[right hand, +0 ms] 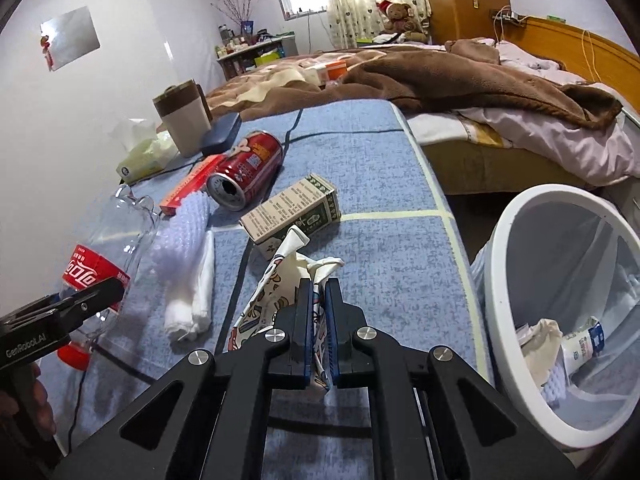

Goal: Collect trash
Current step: 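Carry the bottle with the left tool while the right tool carries the wrapper over the bin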

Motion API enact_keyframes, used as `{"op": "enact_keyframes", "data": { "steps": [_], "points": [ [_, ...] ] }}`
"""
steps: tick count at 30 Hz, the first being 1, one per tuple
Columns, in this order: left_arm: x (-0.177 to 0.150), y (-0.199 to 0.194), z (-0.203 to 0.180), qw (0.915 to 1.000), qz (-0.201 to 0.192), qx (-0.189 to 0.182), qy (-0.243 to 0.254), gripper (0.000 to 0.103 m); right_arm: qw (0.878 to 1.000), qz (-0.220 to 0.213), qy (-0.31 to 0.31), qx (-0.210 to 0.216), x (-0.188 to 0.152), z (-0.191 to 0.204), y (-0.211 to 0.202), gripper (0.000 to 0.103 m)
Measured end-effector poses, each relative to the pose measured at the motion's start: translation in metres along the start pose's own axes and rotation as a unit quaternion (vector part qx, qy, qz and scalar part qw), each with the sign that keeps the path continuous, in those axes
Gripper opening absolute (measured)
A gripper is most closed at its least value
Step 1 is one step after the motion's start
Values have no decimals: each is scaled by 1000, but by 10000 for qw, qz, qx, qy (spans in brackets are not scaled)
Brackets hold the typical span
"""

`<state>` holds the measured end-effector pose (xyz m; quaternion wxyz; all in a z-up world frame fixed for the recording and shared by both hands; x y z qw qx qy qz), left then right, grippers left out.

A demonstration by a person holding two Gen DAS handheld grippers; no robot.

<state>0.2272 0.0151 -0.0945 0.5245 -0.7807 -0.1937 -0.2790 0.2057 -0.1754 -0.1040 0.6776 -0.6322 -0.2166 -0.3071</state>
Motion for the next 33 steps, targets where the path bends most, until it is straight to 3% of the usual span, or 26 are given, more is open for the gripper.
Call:
{"op": "enact_keyframes", "data": {
  "steps": [14,33],
  "points": [
    [4,-39,-40,9979,-455,-185,415,64,9982,-590,20,-59,12,-15,-47,6],
    [5,-38,-133,9888,-516,-821,1136,64,9906,-1102,380,-709,20,-84,-88,6]
  ]
}}
Point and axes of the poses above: each gripper's, at about its wrist camera, not at the fingertips, and y roughly the way its jaws point, z to its left, x to its top, the point moved 7 cm from there along y, roughly the way its jaws point, and after that the axes turned 8 degrees about -x, right-handed, at the moved point
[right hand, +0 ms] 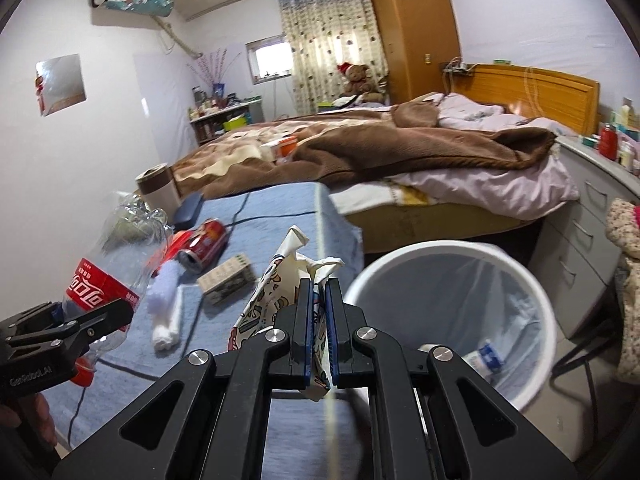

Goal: Collect trash
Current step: 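Carry the bottle with the left tool while the right tool carries the wrapper over the bin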

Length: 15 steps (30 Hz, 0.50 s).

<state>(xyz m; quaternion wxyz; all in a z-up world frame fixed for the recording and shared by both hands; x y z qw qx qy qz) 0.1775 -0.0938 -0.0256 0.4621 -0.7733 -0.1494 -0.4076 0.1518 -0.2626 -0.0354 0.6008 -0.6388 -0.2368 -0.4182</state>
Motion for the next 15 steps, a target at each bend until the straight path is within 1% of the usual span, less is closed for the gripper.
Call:
{"op": "enact_keyframes", "data": {
  "steps": [9,15],
  "points": [
    [12,25,-56,9984,50,-399,399,64,9988,-91,191,-453,10,-42,0,6],
    [21,44,-92,9956,91,-674,646,64,9976,-82,232,-651,10,-66,-1,6]
  ]
}}
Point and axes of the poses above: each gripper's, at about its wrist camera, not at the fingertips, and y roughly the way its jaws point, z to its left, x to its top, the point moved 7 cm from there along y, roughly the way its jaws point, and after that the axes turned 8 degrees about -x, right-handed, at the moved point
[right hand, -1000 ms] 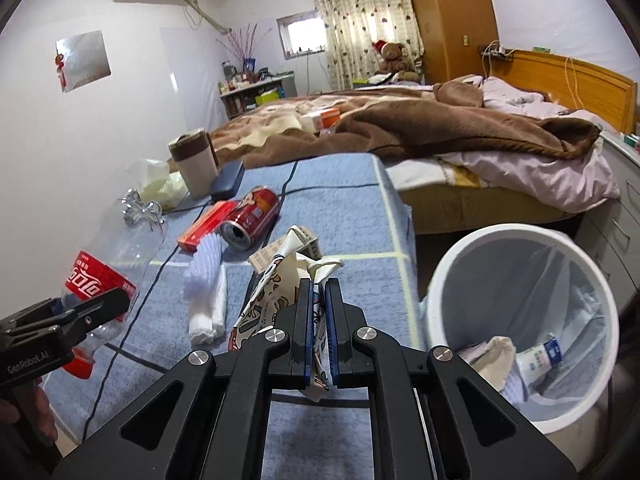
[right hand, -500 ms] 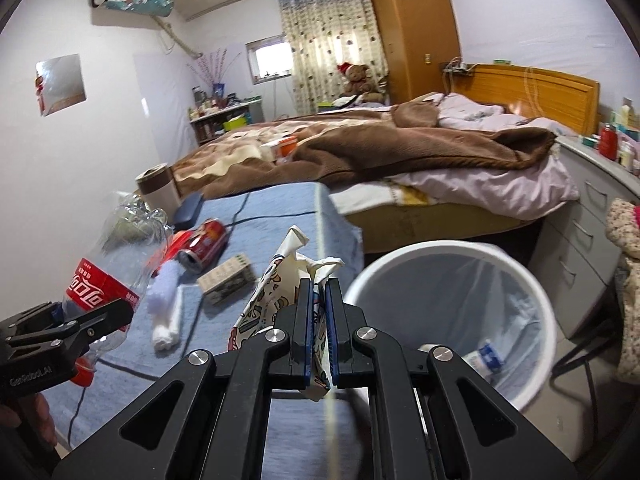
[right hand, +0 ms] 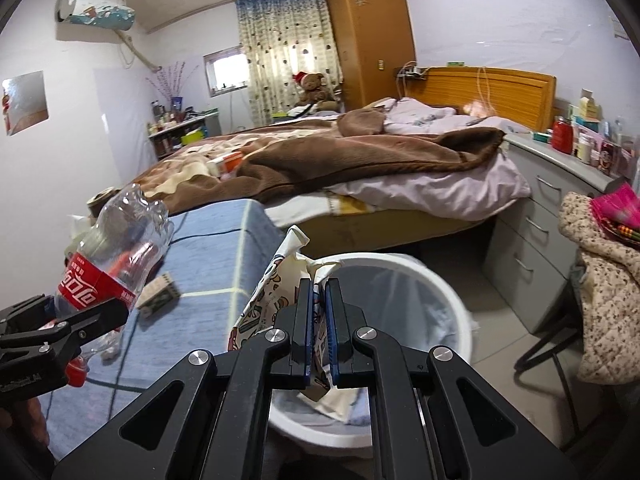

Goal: Collect trash
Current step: 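Carry the bottle with the left tool while the right tool carries the wrapper over the bin, then open the left tool while the right tool opens, dropping both items into the bin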

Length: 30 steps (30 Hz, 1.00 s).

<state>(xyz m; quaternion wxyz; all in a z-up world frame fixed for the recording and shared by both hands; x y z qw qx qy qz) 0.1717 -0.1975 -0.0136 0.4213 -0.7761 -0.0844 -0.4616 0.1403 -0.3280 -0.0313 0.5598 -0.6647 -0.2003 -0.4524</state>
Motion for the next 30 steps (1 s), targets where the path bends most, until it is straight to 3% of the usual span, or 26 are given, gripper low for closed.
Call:
{"op": "enact_keyframes", "data": {
  "steps": [14,22,30],
  "points": [
    [-3,68,-61,9963,540,-591,317,64,9979,535,-40,-376,-20,-44,34,6],
    [-10,96,-63,9942,853,-599,249,65,9945,893,-281,-460,-33,-47,50,6],
    [-13,101,-63,9937,862,-698,135,65,9927,1014,-361,-542,-37,-51,50,10]
  ]
}}
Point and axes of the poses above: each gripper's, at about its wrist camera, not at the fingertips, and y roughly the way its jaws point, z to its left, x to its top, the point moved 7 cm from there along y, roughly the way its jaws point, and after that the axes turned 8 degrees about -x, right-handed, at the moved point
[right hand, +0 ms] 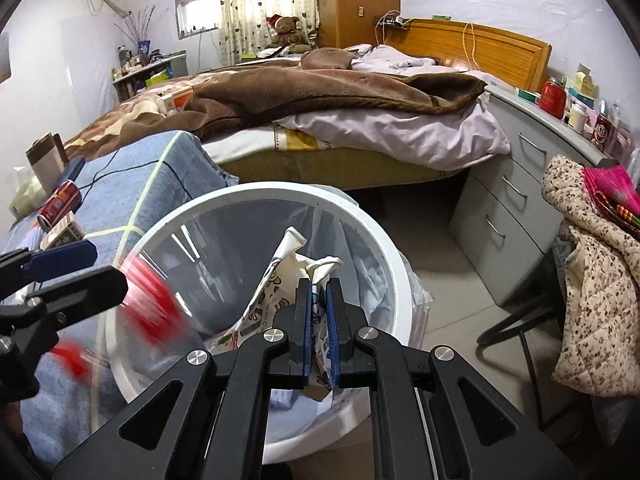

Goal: Collect trash
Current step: 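Open the left tool while the right tool opens, dropping both items into the bin, then move the left tool to the pink juice carton while the right tool moves to the white mesh sleeve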

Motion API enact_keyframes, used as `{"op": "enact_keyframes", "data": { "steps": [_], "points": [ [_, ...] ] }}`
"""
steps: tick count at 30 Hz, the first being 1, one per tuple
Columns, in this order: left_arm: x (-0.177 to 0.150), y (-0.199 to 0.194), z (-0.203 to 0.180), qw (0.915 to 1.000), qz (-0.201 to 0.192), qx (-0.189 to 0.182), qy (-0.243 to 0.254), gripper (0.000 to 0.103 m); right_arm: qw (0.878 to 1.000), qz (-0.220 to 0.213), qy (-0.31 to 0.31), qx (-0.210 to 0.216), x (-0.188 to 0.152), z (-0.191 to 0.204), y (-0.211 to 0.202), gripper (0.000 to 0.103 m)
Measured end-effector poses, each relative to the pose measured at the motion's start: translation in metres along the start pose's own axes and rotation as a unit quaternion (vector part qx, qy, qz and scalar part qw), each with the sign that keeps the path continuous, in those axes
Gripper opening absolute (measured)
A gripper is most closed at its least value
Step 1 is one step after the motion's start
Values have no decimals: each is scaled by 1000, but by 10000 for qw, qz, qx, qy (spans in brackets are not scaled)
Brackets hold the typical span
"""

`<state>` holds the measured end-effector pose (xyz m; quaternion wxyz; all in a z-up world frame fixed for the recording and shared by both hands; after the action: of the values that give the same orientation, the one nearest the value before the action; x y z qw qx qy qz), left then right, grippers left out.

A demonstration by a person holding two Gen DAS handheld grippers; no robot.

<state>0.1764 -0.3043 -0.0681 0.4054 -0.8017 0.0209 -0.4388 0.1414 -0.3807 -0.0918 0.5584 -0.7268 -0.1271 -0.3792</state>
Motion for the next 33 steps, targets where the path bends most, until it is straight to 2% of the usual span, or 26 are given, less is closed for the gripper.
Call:
{"op": "enact_keyframes", "data": {
  "steps": [4,6,8,33],
  "points": [
    [1,-2,2,10000,-16,28,-43,65,10000,-21,43,27,0,-1,0,17],
    [1,-4,4,10000,-24,30,-66,65,10000,-43,68,33,1,-2,-1,31],
    [1,-8,4,10000,-63,36,-59,65,9999,-71,95,62,1,-1,-3,37],
    [-10,-59,19,9990,-414,143,-126,65,9970,-661,391,68,10,15,-50,38]
  ]
}}
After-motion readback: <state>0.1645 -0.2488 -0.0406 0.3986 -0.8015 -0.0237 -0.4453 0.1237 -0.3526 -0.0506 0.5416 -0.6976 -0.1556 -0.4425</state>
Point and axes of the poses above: each gripper's, at about its wrist camera, not at the fingertips, and y roughly the way its jaws point, z to its left, x to its top, the point moved 7 cm from there along y, roughly the way its jaws point, and after that the axes turned 8 degrees about -x, right-handed, at the moved point
